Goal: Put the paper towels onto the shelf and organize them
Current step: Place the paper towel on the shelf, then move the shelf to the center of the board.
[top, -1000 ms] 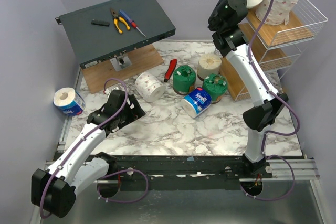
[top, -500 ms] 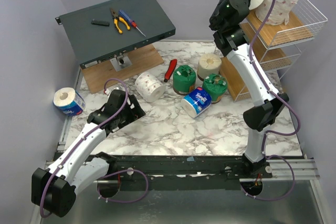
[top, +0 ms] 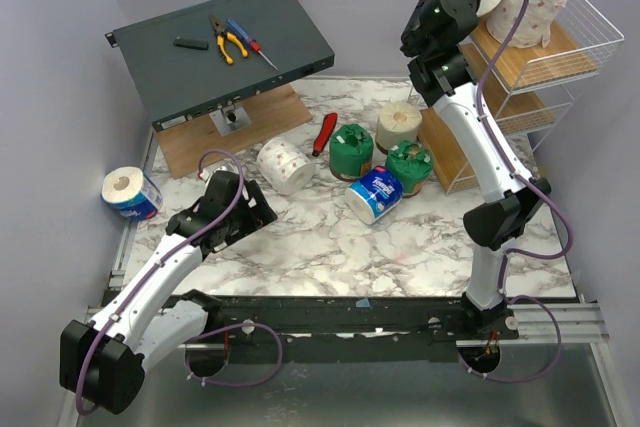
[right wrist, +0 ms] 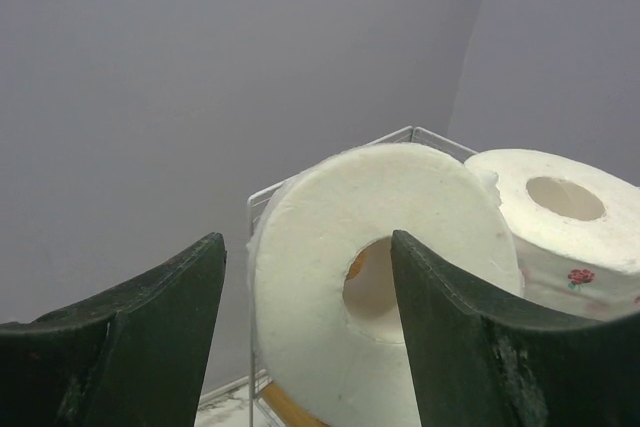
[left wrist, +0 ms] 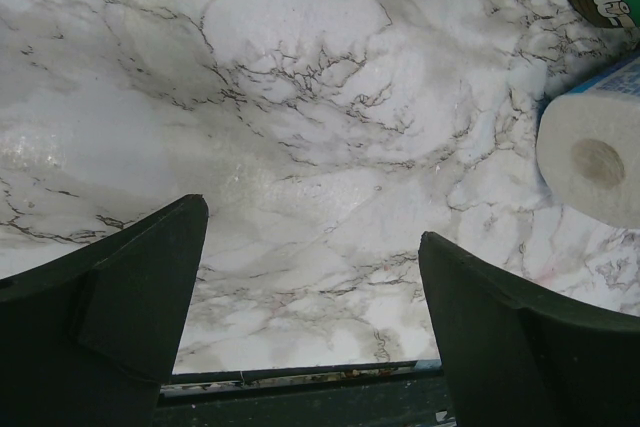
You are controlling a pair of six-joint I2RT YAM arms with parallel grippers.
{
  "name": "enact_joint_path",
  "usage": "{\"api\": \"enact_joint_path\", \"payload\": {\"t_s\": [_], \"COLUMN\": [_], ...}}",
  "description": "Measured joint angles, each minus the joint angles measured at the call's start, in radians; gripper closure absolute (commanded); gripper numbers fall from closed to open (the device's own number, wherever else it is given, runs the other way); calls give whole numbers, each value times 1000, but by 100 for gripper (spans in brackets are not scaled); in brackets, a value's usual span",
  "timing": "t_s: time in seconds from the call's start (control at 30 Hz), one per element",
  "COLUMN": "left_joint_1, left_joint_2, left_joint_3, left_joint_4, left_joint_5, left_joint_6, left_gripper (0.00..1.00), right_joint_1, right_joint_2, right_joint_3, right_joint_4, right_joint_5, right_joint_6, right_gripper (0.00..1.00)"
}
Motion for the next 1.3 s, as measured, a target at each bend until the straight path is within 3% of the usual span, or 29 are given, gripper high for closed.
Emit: {"api": "enact_joint_path", "payload": {"t_s": [0.4, 0.63, 0.9, 1.3], "left_joint_1": [0, -15, -33, -39], "left_joint_2": [0, -1, -1, -1], "left_joint_3": [53, 169, 191, 191], "left_joint_4": [11, 59, 78, 76], "left_joint_5": [37, 101, 116, 117], "left_joint_6": [18, 34, 37, 37], "left_gripper": [8, 8, 8, 8], "right_joint_1": [-5, -90, -137, -138], "right_joint_2": [-24, -72, -87, -87], "right_joint_3": [-26, -29, -18, 59], "right_joint_4": [-44, -171, -220, -230], "right_joint_5": [-12, -105, -191, -214], "right_joint_6": [92, 281, 419, 469], "right_gripper": [25, 22, 21, 20]}}
